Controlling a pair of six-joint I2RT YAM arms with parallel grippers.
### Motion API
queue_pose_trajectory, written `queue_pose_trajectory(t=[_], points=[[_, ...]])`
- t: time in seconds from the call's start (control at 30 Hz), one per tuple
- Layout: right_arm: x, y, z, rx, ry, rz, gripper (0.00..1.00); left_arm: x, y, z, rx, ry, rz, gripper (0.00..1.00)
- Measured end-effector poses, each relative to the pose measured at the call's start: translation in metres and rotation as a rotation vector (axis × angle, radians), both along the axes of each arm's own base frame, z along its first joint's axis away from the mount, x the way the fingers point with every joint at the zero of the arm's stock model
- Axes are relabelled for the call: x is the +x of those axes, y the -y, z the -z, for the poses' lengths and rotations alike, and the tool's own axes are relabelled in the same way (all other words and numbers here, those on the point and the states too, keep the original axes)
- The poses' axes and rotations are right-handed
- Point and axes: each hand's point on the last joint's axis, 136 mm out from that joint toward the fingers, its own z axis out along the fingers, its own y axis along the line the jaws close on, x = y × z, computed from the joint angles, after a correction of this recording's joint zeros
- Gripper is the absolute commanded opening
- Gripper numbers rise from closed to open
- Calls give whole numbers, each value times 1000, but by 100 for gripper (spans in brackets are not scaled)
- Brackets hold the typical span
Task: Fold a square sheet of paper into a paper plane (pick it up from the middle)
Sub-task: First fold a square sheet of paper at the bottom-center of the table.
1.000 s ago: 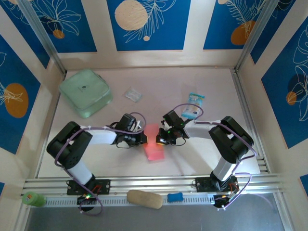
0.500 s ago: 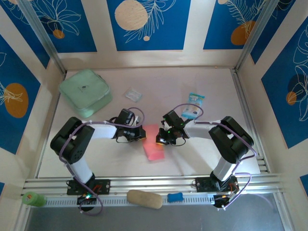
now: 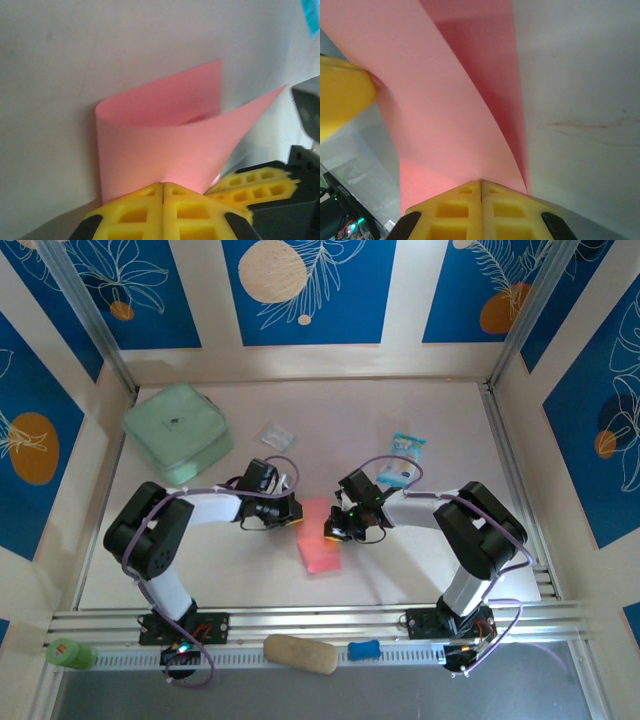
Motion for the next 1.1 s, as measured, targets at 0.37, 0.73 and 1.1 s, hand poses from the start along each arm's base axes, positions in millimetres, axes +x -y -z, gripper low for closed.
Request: queue_pose_trajectory(t=[0.37,0.73,1.1], points=[[0,0,0,1,1,0,0,7,-3,16,8,-22,20,0],[0,0,0,1,3,0,0,12,-8,16,58,-16,20,0],[3,-2,0,6,16,2,0,22,-17,16,56,-40,-55,0]])
